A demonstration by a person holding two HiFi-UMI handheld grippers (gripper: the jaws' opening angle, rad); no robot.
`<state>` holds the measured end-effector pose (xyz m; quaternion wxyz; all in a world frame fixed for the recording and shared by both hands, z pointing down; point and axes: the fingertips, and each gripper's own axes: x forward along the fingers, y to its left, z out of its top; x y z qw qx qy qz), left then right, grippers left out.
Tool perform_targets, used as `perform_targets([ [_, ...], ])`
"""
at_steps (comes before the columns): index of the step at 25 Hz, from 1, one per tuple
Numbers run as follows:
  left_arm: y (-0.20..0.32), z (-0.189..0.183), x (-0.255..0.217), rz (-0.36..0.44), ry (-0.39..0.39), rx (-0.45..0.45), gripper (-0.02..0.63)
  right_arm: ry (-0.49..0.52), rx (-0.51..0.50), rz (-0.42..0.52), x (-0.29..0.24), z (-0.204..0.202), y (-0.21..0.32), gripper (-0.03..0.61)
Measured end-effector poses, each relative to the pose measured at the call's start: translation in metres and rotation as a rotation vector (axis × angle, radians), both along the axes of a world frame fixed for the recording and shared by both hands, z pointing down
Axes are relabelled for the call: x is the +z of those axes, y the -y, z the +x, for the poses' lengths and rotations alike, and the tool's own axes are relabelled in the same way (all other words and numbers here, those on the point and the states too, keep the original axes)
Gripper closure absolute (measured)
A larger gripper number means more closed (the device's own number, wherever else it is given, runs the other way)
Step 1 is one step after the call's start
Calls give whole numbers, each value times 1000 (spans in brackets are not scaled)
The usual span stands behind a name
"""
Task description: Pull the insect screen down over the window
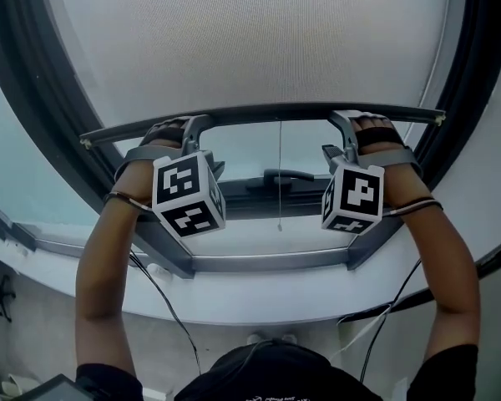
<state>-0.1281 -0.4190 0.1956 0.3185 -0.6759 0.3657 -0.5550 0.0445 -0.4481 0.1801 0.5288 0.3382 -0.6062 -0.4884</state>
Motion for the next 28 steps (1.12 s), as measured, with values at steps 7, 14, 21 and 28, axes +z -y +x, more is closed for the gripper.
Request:
perform_targets([
  [7,-8,3,21,-62,-105,30,302,-28,3,-71,24,-2,-8,305],
  [14,-13,5,64,-120,-56,18,305,-6,8,-217,66,1,-17,307],
  [21,-15,8,125,-204,-45,5,307,-35,9,-307,127,5,-18,307],
  [28,-21,11,179,-263,-5,-1,307,-49,10,-386,181,9,-26,307],
])
